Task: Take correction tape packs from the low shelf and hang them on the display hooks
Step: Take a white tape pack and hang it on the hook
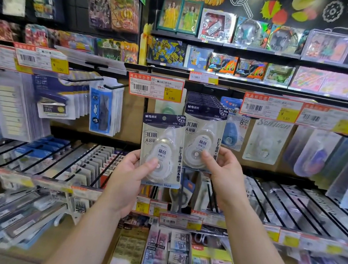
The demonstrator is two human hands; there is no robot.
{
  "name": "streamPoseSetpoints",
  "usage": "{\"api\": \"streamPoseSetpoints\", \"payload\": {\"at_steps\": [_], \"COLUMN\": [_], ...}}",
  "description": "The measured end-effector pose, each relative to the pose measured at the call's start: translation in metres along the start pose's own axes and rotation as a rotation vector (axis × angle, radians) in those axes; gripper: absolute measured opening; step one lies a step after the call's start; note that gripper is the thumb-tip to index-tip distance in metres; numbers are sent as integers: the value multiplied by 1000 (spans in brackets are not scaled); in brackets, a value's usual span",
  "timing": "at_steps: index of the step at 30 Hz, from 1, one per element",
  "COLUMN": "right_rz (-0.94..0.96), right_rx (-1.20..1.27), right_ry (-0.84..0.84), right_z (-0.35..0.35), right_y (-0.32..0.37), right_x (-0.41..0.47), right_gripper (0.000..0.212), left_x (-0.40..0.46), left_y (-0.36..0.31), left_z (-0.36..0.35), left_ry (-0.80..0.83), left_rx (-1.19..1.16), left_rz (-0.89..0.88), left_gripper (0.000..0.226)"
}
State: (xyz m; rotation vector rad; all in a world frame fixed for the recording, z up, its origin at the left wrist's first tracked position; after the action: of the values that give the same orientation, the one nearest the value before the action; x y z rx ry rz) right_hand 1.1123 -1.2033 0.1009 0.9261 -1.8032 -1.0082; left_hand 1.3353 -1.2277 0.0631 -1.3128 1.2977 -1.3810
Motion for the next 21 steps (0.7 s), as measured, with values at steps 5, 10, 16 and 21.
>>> {"api": "streamPoseSetpoints", "payload": {"at_steps": [5,10,16,21], "right_rz": [-12,-10,-34,-40], "right_rx": [-8,-41,-48,-176], "right_ry": [-2,-1,-43,-154], "right_z": [0,1,7,27], "right_y": [-2,-3,-7,-10], "right_x": [8,14,11,2], "right_gripper": [29,28,35,45], "left_x": [-1,-2,-2,-4], "left_y": [0,-3,-6,-8], "left_z": [1,-1,-5,-12], "left_ry": [-7,-4,22,49], "left_rx": [-1,5,14,11], "left_rz": [1,-3,-28,-46], "left_gripper": [35,30,40,45]}}
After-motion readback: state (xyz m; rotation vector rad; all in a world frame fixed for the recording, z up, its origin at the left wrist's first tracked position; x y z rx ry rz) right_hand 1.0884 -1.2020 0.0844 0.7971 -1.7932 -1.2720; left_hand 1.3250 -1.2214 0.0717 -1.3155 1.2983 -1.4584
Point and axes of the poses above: each hand's wrist, its own x-axis towards the middle knuckle, its own z-axis out of the back of the hand, y = z × x, the point moved 10 cm from there along x, towards the middle knuckle, and after that the axes turned 14 degrees about x, right-handed, at the moved point
